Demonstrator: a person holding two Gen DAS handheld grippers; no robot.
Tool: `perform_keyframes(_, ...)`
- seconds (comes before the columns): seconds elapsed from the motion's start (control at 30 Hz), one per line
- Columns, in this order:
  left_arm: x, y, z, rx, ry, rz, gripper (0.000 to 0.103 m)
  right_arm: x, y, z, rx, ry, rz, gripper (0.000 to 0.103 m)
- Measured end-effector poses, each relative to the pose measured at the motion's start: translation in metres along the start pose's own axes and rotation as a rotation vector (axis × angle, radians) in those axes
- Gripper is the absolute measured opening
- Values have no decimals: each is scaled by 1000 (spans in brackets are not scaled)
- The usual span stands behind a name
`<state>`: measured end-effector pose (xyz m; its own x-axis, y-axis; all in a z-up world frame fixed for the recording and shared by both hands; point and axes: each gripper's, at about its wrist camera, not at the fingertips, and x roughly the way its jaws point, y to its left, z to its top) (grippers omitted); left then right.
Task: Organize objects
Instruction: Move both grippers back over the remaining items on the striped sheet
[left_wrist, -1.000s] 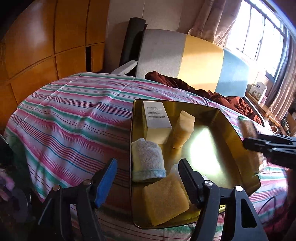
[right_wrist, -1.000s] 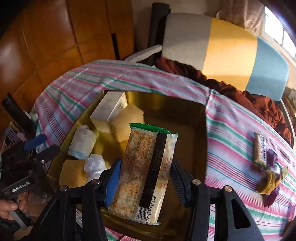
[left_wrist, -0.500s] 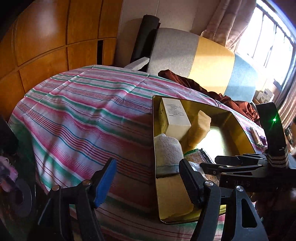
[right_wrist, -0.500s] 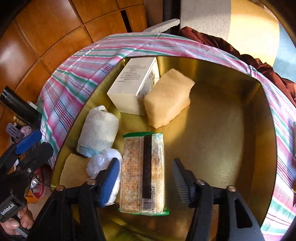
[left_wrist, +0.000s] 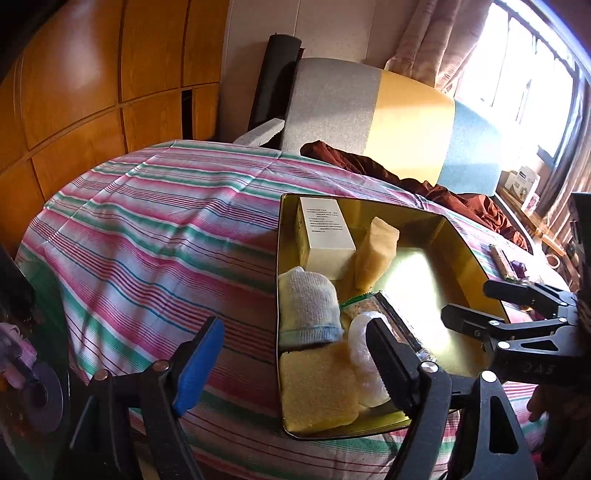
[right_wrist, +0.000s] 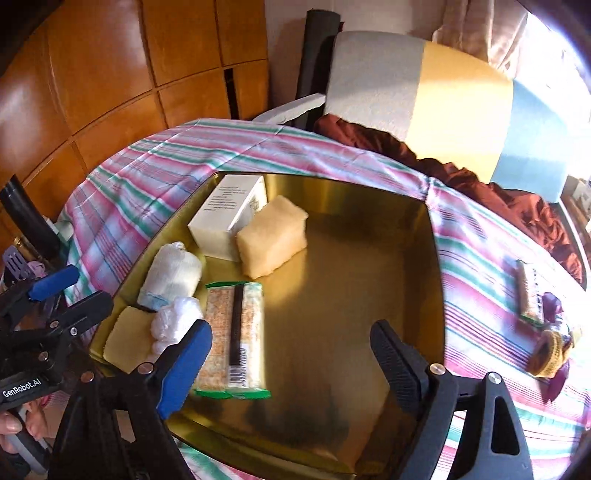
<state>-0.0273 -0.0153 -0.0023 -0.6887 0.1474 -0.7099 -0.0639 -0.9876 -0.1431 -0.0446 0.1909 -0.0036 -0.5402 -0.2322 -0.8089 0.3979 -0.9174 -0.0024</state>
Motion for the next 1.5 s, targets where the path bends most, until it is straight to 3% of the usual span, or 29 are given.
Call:
perform_keyframes(0.2, -2, -8, 0, 21, -6, 17, 92, -13, -39, -9, 88, -27, -37, 89)
perform_keyframes(0.43, -4, -30, 6, 80, -18, -6, 93, -28, -111, -27, 183, -3, -139, 89)
perform_keyframes(0.7, -2, -75, 20, 166, -13, -104, 93, -61, -251, -60, 448, 28, -309, 89)
perform_keyframes(0.9, 1, -121, 29, 233, -3, -175, 93, -85, -362, -112, 784, 5, -483, 89)
perform_keyframes(1.0, 3, -149, 33, 275, 2, -218, 93, -93, -392, -146, 1026, -11, -402, 89)
perform_keyframes(1.07, 5, -169, 36, 293, 10, -251, 93, -98, -399, -156, 1092, -34, -364, 89)
perform_keyframes(1.37, 40, -265, 50, 253, 173, -441, 93, -92, -393, -157, 1075, -21, -267, 89)
perform_keyframes(1.5, 60, -310, 46, 263, 240, -476, 93, -91, -394, -159, 1086, -19, -242, 89)
